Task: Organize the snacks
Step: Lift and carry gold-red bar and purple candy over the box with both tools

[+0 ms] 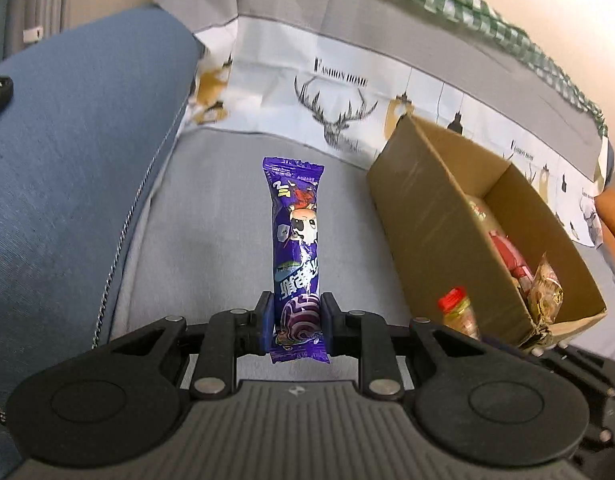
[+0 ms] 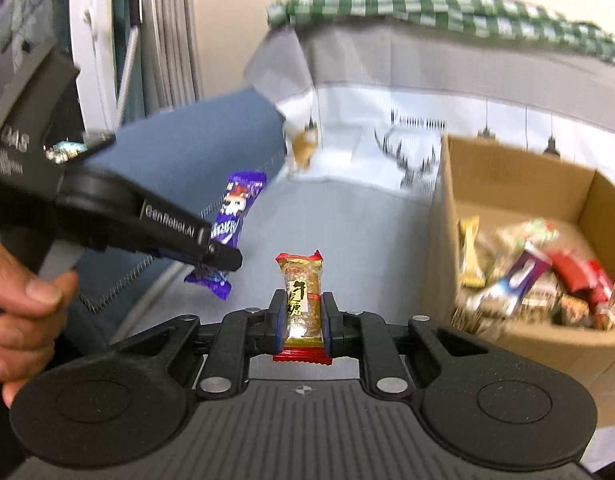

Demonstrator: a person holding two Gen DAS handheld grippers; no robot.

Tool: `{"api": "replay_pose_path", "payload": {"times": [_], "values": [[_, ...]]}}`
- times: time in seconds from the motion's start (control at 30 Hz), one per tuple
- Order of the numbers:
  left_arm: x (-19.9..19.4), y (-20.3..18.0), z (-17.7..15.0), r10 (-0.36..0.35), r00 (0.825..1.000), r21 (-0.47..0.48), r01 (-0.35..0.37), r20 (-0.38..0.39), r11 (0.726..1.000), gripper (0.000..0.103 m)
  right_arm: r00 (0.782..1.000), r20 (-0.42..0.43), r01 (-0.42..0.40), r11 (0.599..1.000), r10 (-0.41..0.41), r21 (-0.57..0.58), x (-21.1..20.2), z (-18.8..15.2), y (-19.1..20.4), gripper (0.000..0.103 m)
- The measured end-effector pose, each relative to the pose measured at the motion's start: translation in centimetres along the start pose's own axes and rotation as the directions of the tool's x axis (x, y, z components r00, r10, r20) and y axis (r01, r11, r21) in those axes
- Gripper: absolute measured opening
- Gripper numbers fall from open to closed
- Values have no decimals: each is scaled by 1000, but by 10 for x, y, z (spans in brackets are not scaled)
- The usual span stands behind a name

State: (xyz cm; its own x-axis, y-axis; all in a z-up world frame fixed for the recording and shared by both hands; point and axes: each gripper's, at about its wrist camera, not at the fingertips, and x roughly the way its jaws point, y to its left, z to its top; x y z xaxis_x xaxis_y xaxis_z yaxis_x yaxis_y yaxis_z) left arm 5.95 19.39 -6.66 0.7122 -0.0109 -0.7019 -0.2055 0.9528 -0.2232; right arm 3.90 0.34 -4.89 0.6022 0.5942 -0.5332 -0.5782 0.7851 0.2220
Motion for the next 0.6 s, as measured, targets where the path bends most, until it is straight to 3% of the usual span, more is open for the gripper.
{"api": "replay_pose_path", "payload": {"times": [0.23,0.37,0.6], "values": [[-8,-10,-2,-15,999,56,12,48,998,26,991,136,0,1000,3,-25,-26,12,-8,18],[-9,-14,-4,-29,997,75,24,75,997,26,976,217,17,1000,-17,2,-41,36,-26,18],[-15,-24,-4,-45,992,113,31,118,993,26,920,381,94,996,-87,1,-72,93,-89,18]]}}
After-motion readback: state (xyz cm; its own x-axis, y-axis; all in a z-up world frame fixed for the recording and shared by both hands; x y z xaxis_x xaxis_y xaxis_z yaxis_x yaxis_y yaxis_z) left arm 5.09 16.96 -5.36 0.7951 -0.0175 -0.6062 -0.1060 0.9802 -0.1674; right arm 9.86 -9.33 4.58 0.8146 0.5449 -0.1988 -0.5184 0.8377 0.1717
